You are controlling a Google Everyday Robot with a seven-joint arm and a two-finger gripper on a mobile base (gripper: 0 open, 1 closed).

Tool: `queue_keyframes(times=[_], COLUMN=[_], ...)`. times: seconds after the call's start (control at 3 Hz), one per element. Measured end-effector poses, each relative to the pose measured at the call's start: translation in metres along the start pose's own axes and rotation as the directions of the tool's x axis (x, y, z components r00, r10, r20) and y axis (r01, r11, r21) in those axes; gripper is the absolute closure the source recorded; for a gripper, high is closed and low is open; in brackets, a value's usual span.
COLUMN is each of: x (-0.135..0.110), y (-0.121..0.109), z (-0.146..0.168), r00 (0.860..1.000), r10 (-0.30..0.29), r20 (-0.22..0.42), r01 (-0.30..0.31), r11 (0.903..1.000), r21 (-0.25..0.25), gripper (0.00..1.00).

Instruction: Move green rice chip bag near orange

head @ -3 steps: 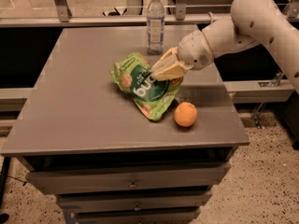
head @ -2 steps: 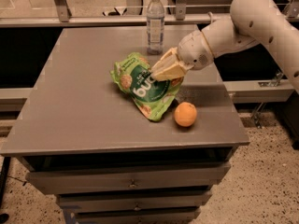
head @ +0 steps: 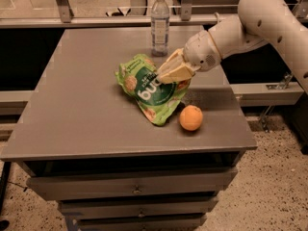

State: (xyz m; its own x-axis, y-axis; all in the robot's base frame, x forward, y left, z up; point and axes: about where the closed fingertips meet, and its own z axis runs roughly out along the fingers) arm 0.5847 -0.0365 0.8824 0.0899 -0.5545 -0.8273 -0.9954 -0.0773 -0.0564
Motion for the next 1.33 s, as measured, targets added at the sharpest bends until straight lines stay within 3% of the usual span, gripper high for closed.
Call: queue_keyframes(times=[0.33,0.67,1.0,1.33], x=[0.0003,0.0002,0.0002,0.0002], y=[0.0001,0.0008,0.0008,0.0020], z=[-0.0011,-0.0017,-0.0017,-0.0095], r00=[1.000,1.000,1.000,0.999], r10=[0.003,0.004,0.004,0.038], r20=[-0.006,-0.009,-0.009,0.006], r01=[-0.003,-0.004,-0.004,-0.038], r11=[1.0000,1.0000,1.0000,0.9988], r21=[-0.001,-0.001,-0.001,0.032], gripper=[0.16,0.00,0.00,0.00])
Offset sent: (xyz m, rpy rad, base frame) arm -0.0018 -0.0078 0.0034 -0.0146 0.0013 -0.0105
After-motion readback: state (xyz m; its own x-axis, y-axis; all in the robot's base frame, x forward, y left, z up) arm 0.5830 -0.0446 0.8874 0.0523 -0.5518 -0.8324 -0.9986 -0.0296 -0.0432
